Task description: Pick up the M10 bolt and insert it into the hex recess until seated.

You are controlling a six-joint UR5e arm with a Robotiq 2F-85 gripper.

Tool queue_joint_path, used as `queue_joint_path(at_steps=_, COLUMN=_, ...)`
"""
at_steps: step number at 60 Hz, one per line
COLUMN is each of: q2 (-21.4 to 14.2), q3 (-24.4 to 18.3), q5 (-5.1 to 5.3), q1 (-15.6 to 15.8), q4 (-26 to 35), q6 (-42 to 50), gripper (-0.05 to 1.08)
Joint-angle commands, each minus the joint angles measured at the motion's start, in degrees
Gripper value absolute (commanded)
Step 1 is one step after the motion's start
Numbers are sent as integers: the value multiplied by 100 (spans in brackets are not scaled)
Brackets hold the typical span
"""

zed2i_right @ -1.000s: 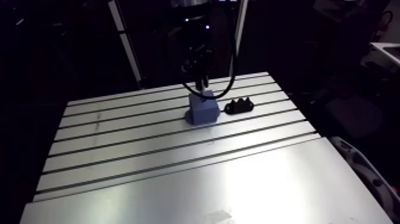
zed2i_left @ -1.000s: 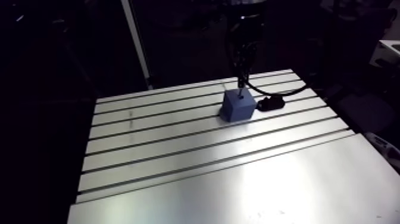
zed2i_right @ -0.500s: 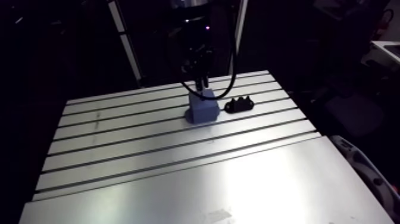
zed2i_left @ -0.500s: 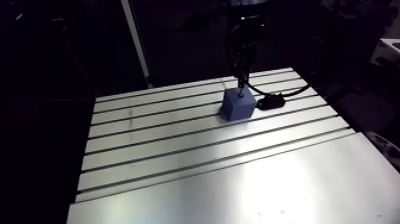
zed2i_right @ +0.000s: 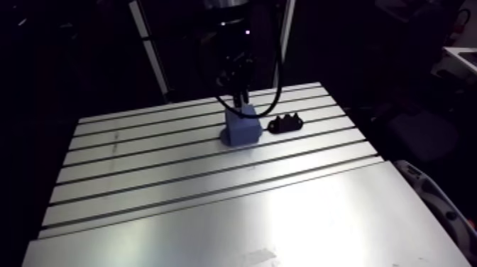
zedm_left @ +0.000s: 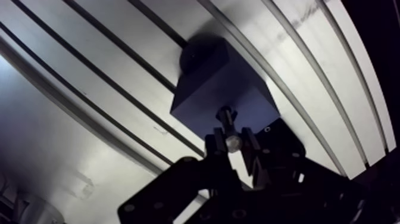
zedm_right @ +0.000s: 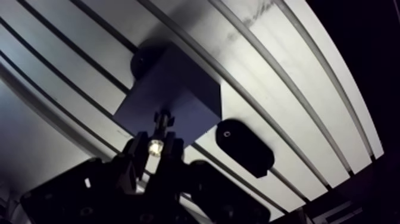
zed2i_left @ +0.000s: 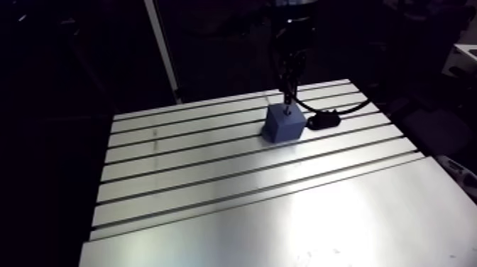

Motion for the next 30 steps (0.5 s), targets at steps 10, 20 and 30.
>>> queue_joint_path(at_steps=10, q2=6, q3=1, q5=-8, q1=0, q4=-3, q6=3, gripper=108)
queue_joint_path(at_steps=20, q2=6, q3=-8, q5=-8, q1=0, q4=-3, q6=3, gripper=108)
queue_joint_path(at_steps=30, q2=14, q3=0, q5=-8, q1=0, q4=-3, q6=-5, gripper=108)
